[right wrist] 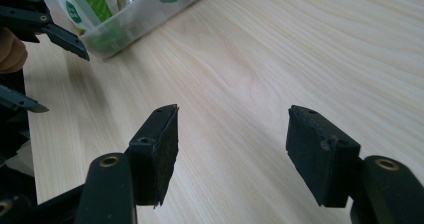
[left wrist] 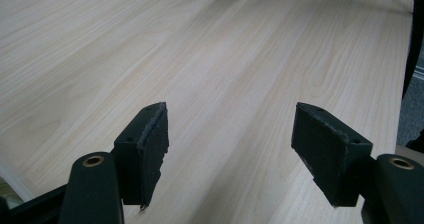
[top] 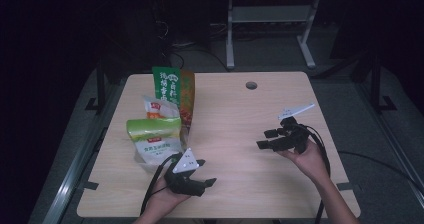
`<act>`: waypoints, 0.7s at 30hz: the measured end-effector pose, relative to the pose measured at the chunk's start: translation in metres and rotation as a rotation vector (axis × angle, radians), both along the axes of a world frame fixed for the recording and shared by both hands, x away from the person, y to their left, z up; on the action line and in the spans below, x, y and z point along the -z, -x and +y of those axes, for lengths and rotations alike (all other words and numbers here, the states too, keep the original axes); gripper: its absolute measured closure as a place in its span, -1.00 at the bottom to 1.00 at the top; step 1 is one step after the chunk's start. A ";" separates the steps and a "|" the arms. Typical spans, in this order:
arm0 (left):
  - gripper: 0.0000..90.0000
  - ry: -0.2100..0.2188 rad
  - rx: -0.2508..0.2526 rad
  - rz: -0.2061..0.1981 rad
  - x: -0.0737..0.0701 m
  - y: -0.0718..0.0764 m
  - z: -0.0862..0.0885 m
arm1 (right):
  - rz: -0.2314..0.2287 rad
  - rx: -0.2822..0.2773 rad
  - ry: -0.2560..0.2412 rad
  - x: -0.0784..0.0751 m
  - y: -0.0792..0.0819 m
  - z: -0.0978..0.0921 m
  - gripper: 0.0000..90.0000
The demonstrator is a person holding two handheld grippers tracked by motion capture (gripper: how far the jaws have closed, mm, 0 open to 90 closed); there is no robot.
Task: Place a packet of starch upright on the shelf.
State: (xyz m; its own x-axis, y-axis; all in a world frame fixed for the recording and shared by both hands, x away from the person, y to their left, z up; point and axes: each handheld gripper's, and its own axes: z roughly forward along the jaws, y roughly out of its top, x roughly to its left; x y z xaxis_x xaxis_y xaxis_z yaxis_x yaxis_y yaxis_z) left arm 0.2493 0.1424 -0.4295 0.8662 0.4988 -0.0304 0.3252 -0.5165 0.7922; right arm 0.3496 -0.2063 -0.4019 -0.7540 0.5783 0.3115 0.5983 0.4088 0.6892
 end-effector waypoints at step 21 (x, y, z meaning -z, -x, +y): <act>-0.31 -0.011 0.006 0.005 0.002 -0.001 0.002 | 0.017 0.057 -0.007 0.024 0.028 -0.030 -0.24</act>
State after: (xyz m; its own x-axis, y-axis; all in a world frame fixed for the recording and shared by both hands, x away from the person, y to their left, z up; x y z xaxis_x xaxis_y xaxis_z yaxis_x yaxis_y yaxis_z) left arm 0.2501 0.1447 -0.4311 0.8688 0.4943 -0.0291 0.3261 -0.5270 0.7848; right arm 0.3213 -0.2360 -0.4255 -0.7144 0.6183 0.3277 0.6320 0.3688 0.6816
